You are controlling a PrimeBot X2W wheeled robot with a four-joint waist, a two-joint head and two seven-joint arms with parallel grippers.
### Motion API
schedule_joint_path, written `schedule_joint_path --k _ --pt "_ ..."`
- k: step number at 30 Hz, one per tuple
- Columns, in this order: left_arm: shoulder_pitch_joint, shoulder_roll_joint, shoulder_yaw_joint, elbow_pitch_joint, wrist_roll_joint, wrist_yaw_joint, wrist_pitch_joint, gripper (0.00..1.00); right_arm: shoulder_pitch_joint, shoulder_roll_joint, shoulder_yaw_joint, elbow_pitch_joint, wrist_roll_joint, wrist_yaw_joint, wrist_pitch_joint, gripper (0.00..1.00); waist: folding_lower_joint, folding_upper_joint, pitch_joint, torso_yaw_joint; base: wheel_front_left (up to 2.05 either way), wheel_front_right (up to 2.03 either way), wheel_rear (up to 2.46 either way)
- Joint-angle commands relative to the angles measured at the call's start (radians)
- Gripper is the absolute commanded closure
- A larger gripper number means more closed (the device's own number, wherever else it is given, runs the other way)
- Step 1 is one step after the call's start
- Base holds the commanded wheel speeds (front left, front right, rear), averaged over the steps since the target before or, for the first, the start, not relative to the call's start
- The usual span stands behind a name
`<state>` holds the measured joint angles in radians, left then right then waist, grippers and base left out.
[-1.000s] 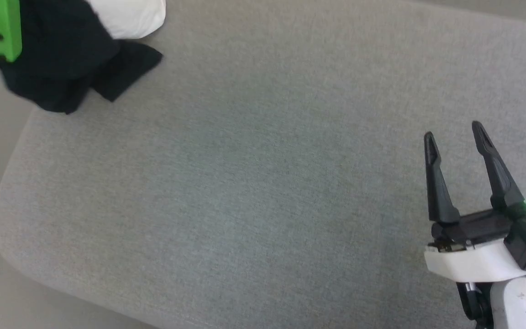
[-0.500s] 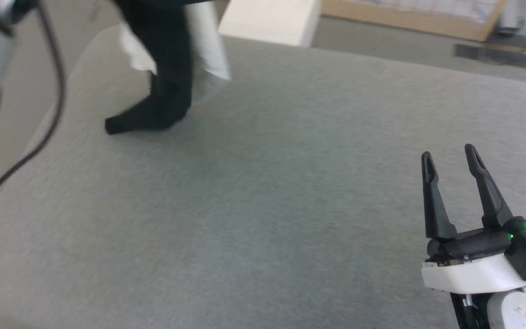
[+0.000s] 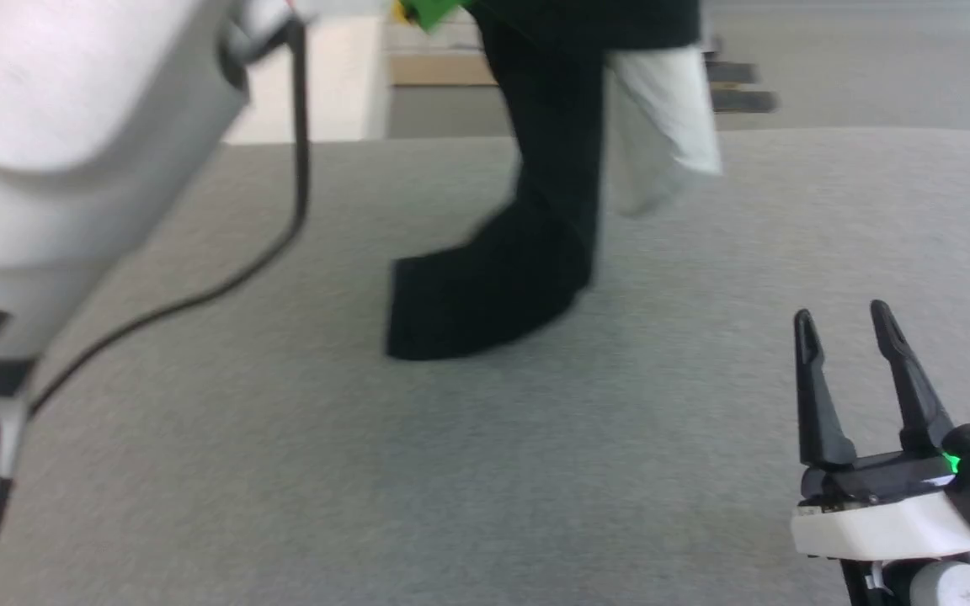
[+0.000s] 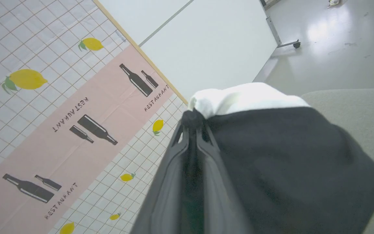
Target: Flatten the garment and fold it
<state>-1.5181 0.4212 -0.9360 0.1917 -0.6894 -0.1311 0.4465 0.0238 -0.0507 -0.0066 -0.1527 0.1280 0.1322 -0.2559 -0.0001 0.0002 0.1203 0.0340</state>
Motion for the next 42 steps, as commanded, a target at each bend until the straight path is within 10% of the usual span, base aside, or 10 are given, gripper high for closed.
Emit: schedule_joint_path --k 1,27,29,34,42 --pt "0.049 -0.005 -0.017 -0.006 -0.013 0.000 -0.017 1.00 0.011 0.000 -0.006 -0.001 0.006 -0.002 -0.006 0.00 0.0001 -0.0002 -0.019 -0.091 0.00 0.00 0.00" --pt "0.887 0.012 -0.326 0.194 -0.128 0.005 -0.191 1.00 -0.032 0.000 -0.008 0.000 -0.009 -0.002 -0.006 0.00 0.0001 -0.0002 0.054 -0.044 0.00 0.00 0.00" --pt "0.890 -0.004 -0.299 0.202 -0.127 0.021 -0.257 0.00 -0.022 0.000 -0.010 0.002 -0.010 -0.002 -0.006 0.00 0.0001 -0.0002 0.035 -0.034 0.00 0.00 0.00" --pt "0.872 -0.019 -0.217 0.149 -0.062 0.117 -0.477 0.00 0.008 0.000 -0.013 0.007 -0.015 -0.002 -0.006 0.00 0.0001 -0.0002 -0.020 -0.006 0.00 0.00 0.00" --pt "0.939 -0.005 0.007 0.038 0.032 0.393 -0.706 0.00 0.040 0.000 -0.012 0.005 -0.013 -0.002 -0.006 0.00 0.0001 -0.0002 -0.073 0.023 0.00 0.00 0.00"
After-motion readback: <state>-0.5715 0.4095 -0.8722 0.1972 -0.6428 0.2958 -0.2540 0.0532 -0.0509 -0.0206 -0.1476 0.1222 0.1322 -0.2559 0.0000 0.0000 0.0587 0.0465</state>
